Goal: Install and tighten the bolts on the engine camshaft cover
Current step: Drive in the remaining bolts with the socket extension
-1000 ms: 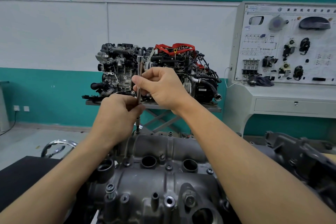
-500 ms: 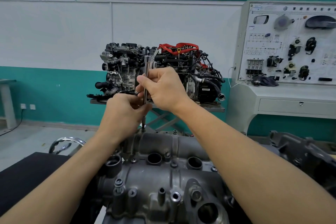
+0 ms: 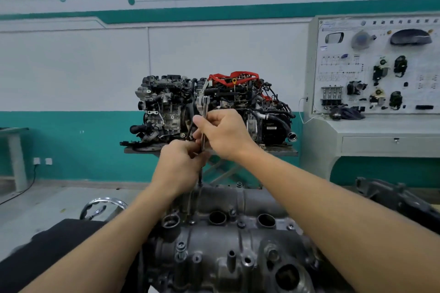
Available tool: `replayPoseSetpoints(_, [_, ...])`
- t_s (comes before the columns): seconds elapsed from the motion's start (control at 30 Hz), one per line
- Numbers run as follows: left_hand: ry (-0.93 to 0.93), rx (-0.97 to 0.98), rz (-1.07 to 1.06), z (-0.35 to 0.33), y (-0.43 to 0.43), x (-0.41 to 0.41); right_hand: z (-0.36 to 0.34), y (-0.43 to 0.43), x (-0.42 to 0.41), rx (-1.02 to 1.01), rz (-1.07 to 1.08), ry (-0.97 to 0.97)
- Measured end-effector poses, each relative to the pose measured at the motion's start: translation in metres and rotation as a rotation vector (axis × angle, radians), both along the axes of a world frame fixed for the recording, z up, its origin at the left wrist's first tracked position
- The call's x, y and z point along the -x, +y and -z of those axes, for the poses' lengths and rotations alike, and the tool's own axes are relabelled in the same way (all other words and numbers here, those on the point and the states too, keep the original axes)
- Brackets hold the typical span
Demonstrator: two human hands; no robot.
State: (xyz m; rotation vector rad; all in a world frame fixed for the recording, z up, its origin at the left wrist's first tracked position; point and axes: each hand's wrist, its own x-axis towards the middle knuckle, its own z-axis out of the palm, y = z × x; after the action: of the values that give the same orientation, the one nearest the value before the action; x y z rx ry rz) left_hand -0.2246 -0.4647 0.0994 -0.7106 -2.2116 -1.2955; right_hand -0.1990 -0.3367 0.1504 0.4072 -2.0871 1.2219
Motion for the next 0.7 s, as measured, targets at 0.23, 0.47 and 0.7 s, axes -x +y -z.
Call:
replayPoseSetpoints(0.23, [0.056,-0.015,0.084,-0.003,-0.009,-0.004,-0.021,0.005,-0.023,-0.251,0.080,-0.036])
replayPoseSetpoints(0.47, [0.101,-0.045,0.155,-0.032,-0.012,-0.017,-0.028,0.001,-0.035,-0.201,0.051,-0.032])
replayPoseSetpoints(0.7, [0.047,-0.151,0.487,-0.001,-0.046,-0.075,0.004,-0.016,-0.089,0.068,-0.187,-0.012])
